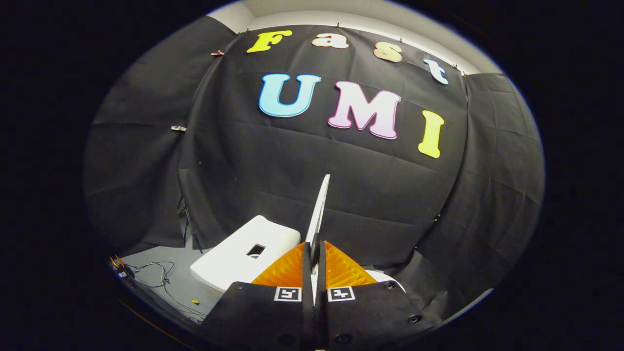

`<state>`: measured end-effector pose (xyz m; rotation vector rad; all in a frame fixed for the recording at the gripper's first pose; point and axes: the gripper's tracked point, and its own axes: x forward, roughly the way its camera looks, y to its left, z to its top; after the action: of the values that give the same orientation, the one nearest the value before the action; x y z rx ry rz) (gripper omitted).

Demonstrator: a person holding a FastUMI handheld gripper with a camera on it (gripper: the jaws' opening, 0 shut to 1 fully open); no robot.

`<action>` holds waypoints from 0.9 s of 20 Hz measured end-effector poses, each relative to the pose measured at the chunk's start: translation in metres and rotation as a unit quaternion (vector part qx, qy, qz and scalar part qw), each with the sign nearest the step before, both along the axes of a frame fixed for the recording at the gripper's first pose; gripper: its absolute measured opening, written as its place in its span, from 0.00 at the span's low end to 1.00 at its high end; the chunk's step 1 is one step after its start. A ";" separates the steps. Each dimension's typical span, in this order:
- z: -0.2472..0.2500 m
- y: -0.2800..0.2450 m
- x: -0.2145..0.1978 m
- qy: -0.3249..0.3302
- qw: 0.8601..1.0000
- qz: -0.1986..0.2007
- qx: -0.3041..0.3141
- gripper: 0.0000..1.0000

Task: Open the toilet lid.

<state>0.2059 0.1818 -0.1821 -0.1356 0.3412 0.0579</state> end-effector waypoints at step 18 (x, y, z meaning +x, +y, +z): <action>0.025 0.074 -0.020 -0.004 0.995 0.097 0.015 0.98</action>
<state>0.1860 0.2556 -0.1574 -0.1390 0.3185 0.2537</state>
